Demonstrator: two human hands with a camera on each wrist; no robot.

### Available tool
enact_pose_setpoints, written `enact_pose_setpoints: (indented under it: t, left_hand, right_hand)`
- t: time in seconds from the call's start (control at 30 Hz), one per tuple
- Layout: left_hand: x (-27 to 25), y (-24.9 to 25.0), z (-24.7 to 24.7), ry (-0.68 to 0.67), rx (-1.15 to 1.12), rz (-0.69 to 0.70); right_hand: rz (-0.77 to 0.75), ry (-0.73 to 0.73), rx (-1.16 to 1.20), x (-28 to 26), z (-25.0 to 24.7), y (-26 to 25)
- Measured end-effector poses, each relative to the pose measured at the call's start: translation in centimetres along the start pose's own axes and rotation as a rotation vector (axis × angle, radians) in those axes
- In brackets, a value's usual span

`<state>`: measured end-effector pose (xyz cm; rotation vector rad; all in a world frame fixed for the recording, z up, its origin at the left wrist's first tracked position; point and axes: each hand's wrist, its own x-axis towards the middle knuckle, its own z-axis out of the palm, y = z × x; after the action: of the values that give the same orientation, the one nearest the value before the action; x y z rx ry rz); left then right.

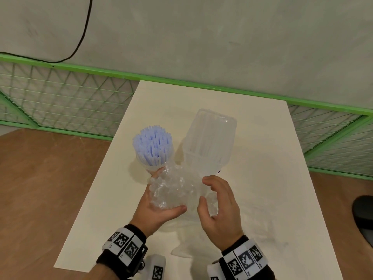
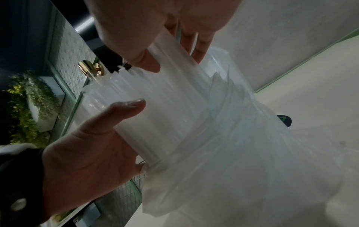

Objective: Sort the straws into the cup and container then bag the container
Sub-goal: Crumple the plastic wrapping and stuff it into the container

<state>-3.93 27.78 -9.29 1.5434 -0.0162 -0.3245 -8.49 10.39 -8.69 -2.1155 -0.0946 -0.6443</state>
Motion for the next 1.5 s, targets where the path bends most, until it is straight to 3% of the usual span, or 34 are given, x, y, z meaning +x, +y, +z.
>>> enact_pose_setpoints:
  t: [0.97,1.13,1.3,1.5]
  left_hand:
    - [-0.1,0.3,-0.5,-0.024,0.053,-0.013]
    - [-0.2,0.6,-0.2,-0.008,0.073,0.006]
    - [0.0,0.4,-0.2,0.012,0.068,0.002]
    - [0.0,0.3,-0.2,0.022,0.054,-0.019]
  right_hand:
    - [0.006,-0.026,-0.024,0.1,0.7,0.0]
    - [0.123,-0.052,-0.011,0.1,0.1,-0.9]
    - [0.136,-0.045,-0.061,1.0,-1.2,-1.9]
    - [-0.010,0.141,-0.085,3.2,-3.0,-3.3]
